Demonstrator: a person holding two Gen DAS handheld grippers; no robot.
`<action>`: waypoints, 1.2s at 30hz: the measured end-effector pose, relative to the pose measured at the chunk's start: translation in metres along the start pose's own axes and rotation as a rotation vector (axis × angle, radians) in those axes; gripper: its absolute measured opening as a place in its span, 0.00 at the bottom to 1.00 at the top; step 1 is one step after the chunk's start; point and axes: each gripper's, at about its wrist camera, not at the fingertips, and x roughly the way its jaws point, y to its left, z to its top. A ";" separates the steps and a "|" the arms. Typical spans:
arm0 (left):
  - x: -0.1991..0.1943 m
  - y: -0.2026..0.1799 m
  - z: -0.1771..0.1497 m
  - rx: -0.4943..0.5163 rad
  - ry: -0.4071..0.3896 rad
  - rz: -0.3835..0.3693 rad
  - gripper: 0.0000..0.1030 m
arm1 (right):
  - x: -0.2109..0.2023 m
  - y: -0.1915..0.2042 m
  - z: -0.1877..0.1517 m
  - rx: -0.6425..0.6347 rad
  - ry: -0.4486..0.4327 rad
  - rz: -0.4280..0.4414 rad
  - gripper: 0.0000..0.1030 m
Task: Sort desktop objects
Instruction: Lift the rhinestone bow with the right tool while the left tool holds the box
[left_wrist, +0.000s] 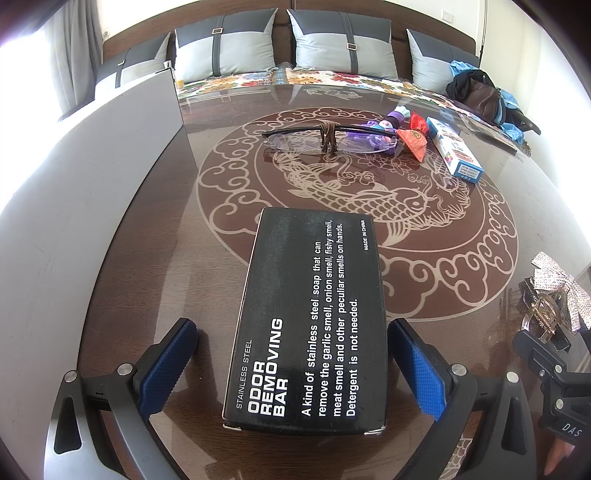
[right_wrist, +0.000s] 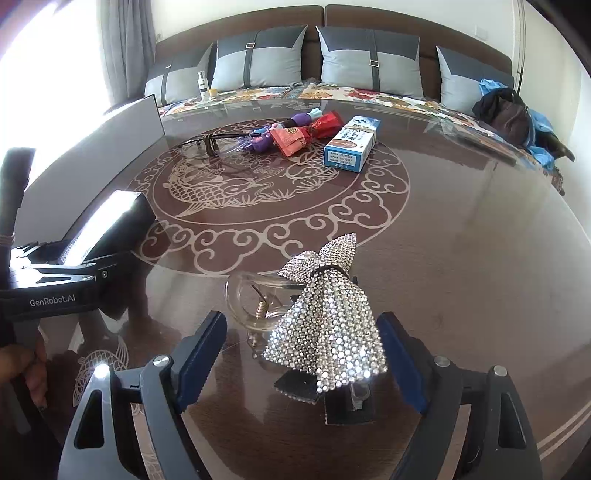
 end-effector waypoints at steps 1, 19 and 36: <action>0.000 0.000 0.000 0.000 0.000 0.000 1.00 | 0.000 0.000 0.000 -0.002 0.001 -0.001 0.82; 0.000 0.000 0.000 0.000 0.000 0.000 1.00 | 0.001 0.003 -0.001 -0.011 0.004 -0.008 0.83; -0.001 0.001 0.003 0.032 0.009 -0.032 0.97 | 0.000 0.000 0.000 0.006 -0.003 0.011 0.83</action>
